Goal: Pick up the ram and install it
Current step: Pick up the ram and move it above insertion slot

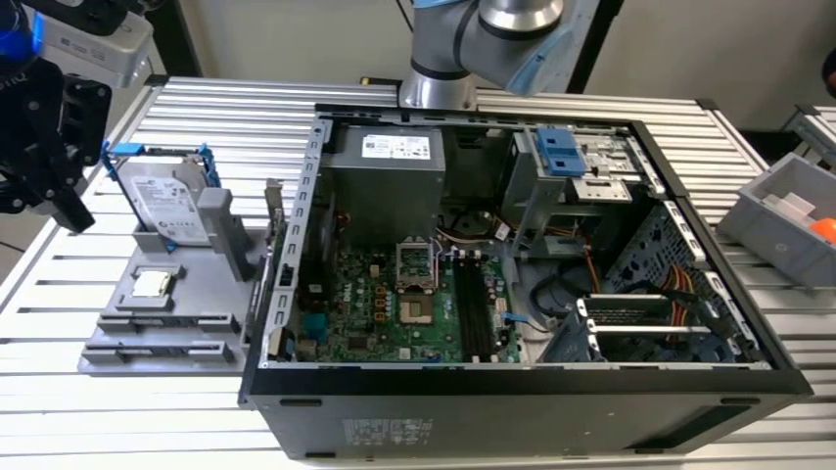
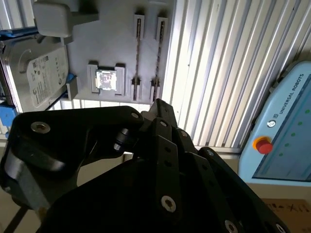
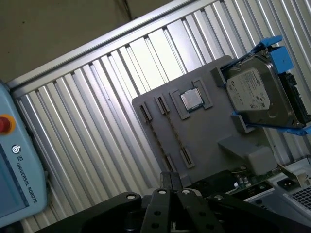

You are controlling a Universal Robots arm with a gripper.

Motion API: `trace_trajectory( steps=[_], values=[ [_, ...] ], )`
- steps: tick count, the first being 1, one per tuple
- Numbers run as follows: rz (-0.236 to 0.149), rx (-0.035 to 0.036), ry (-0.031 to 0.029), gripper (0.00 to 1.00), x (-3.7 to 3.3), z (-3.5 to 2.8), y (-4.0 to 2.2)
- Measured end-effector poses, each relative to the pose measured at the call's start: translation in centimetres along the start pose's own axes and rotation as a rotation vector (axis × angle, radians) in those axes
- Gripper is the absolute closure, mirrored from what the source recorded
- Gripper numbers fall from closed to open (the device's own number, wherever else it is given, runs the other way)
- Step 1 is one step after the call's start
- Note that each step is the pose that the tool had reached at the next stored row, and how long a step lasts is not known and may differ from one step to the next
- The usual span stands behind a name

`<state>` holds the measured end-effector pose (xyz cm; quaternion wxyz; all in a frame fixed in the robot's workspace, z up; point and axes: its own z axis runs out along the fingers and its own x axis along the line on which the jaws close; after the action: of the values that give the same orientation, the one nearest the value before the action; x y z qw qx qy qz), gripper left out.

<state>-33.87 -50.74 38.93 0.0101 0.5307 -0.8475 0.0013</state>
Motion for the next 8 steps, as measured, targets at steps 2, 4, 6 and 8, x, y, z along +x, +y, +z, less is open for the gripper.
trace_trajectory(
  steps=[2, 4, 6, 8],
  values=[
    [-0.002, 0.0001, 0.0000, 1.00, -0.01, 0.01, 0.01],
    [-0.007, 0.0002, 0.0001, 1.00, -0.03, 0.02, 0.03],
    [-0.012, 0.0003, 0.0001, 1.00, -0.05, 0.02, 0.04],
    [-0.019, 0.0004, 0.0001, 1.00, -0.09, 0.03, 0.07]
  ],
)
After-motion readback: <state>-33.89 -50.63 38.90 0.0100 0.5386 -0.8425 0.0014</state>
